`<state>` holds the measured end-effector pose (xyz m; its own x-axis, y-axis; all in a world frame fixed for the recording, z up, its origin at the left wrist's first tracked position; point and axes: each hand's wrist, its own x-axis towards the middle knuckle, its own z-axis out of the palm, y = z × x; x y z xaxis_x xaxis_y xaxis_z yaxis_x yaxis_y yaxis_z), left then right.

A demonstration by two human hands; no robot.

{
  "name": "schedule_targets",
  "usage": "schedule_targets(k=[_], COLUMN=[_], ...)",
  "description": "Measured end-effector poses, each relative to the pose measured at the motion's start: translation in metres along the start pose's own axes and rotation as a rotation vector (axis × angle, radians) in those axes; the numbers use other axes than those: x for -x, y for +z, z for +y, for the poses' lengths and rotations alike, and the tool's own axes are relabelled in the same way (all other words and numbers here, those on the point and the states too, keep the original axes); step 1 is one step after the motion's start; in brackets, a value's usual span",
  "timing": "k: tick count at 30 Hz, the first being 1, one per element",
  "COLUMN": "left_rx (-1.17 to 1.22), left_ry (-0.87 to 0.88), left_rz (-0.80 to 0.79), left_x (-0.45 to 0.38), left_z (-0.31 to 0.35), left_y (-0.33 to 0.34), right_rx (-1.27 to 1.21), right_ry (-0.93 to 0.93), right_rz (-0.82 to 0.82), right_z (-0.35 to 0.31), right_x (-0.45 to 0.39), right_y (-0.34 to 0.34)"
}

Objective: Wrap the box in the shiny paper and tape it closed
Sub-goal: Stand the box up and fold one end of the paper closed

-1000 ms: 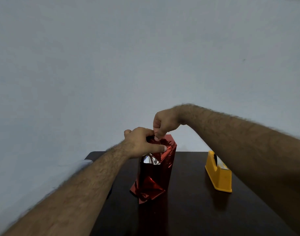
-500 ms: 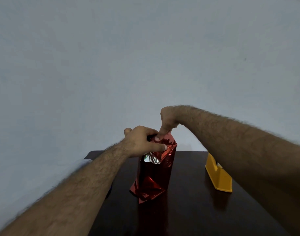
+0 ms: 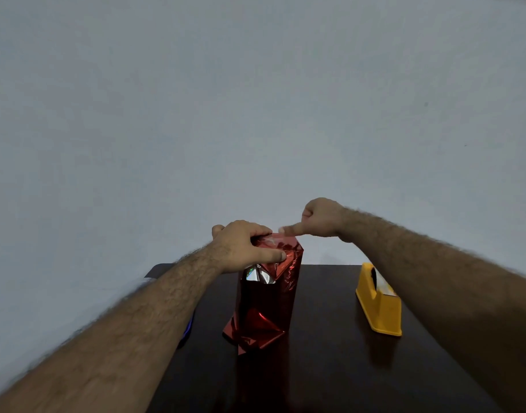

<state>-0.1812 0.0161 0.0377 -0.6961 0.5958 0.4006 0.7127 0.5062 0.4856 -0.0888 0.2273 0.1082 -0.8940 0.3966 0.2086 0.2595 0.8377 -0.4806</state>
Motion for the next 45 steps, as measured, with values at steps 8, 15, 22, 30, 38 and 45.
schedule_targets(k=[8,15,22,30,38,45], left_rx=[0.017,0.558,0.698,0.364,0.454,0.686], left_ry=[-0.034,0.068,0.077,0.218,0.243,0.254], left_rz=[-0.041,-0.093,0.622,0.748,0.601,0.204], left_x=[0.0,0.019,0.057,0.052,0.005,-0.013], left_z=[-0.005,0.002,-0.02,-0.01,-0.015,-0.023], left_y=[-0.002,-0.011,0.016,0.042,0.032,0.013], right_rx=[-0.215,-0.36,-0.359,-0.606,-0.734,-0.652], right_ry=[0.018,-0.577,-0.712,-0.621,-0.683,-0.693], right_rz=[0.14,0.234,0.451,0.446,0.315,0.008], right_z=[0.018,0.046,0.04,0.013,0.005,0.002], right_x=[0.003,0.046,0.052,0.038,0.003,-0.024], right_y=[0.025,0.068,0.082,0.086,0.074,0.042])
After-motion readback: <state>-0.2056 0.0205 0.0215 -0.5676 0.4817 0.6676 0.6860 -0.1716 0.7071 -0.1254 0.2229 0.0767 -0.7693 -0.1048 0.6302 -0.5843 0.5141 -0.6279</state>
